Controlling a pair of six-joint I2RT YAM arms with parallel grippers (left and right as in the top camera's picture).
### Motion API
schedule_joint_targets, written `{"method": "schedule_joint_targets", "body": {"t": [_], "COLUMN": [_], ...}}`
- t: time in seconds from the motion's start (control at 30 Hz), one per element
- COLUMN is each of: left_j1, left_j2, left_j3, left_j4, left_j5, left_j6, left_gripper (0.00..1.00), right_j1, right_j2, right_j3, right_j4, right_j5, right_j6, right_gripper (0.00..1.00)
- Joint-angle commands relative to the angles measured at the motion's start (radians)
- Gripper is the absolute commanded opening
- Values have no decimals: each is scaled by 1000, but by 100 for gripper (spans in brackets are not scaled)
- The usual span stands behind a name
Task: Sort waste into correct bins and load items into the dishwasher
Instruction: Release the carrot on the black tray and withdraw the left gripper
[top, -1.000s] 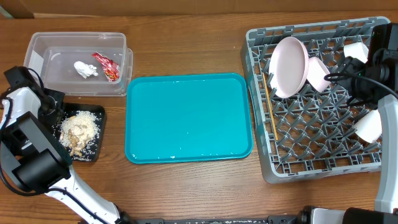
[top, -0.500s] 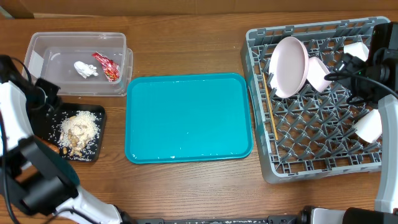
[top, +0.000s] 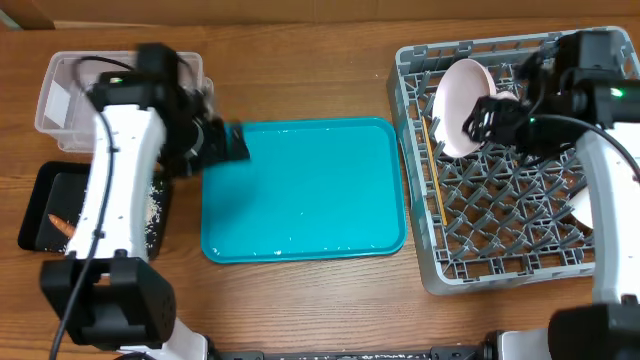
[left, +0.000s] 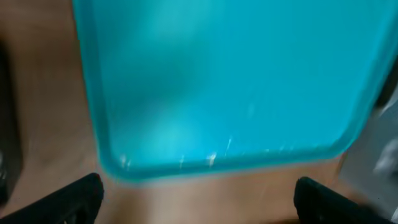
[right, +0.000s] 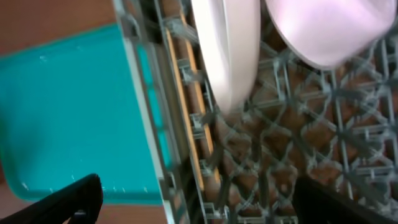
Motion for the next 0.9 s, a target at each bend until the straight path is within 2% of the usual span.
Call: {"method": "schedule_joint_targets", "body": {"t": [0.0,0.1,0.2,0.33,0.4,0.5,0.6,0.7,0.87], "left_j1": [-43,-48,-54,-73,-85,-84,-83,-83,-83], "left_j2": [-10,-25,-98,-332,-571,-783,-969,-1061,-1114], "left_j3": [5,0,-42,-232,-415,-555,-658,-677,-677], "left_j4": [-112,-185,-128,83,243,328,404,361,273], "left_j5": [-124,-122,-123,-148,-192,-285,-346,-350,-350], "left_j6": [16,18,18,10,-24,-161,-196,-196,-196], "left_gripper": [100,100,100,100,100,100,100,100,100], "right_j1": [-4,-4,-4,-4,-4,-4,-4,-3,-3], "right_j2": [6,-23,-77,-244,-441,-636,-803,-892,-929], "right_j3": [6,6,-3,-109,-272,-429,-542,-582,-583], "right_j4": [-41,-52,-24,97,239,343,372,362,276], "right_j5": [51,54,66,105,137,166,239,237,237], "right_j6": [-4,-3,-3,8,18,19,18,18,18], "right_gripper": [100,100,100,100,100,100,100,100,100]}}
